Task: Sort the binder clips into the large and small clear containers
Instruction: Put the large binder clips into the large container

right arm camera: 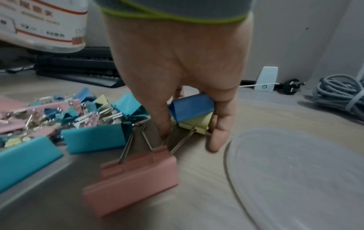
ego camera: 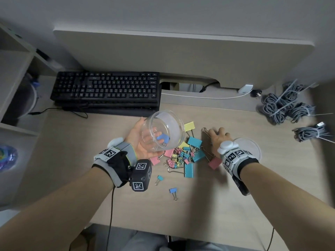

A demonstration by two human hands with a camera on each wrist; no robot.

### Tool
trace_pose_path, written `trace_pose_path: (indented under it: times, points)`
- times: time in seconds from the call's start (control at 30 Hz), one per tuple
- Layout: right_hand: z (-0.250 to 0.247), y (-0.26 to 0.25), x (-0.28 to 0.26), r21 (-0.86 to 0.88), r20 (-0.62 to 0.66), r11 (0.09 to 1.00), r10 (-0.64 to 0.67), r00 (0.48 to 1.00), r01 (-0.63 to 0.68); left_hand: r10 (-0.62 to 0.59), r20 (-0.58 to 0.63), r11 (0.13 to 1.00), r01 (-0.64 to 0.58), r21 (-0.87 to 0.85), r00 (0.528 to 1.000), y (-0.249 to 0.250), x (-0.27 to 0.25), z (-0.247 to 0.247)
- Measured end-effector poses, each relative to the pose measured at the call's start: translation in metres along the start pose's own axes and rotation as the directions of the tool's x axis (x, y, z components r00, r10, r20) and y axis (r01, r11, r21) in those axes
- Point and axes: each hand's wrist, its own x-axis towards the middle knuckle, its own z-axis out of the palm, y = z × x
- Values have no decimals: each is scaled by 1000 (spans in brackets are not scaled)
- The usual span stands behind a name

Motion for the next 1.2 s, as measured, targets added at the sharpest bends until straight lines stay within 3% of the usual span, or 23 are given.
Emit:
trace_pose_path:
  times: [0.2,0.3,0.47,0.57,0.67,0.8,0.97,1.13,1.2]
  points:
    - [-4,6,0,24,-13,999,33,999,-33,4,0,1000,-4,-20,1000,-9,-3,2]
    - [-17,13,-1,205,-47,979,-13,999,22,7,1,999,-7,-31,1000,-11,1,2]
    - [-66,11,-23,511,-194,834,-126,973,210,4,4,1000,-4,-9,1000,-10,9,6]
    - [-102,2,-43,577,-256,744,-227,940,337,0,-12,1000,0,-27,1000,-9,12,9]
    - [-126,-12,-65,549,-244,711,-366,898,439,12,-8,999,-13,-49,1000,-9,13,13]
    - [-134,-31,-83,405,-125,745,-528,840,529,18,51,999,-15,-49,999,-10,13,16]
    - [-135,-54,-90,321,-132,765,-548,826,559,-7,166,1000,2,30,986,-21,4,24]
    - [-136,-78,-98,255,-237,693,-632,738,675,-44,234,999,45,1,971,-25,-1,19]
    - [-139,-81,-99,262,-254,680,-635,729,684,-54,243,998,61,-20,968,-25,1,14]
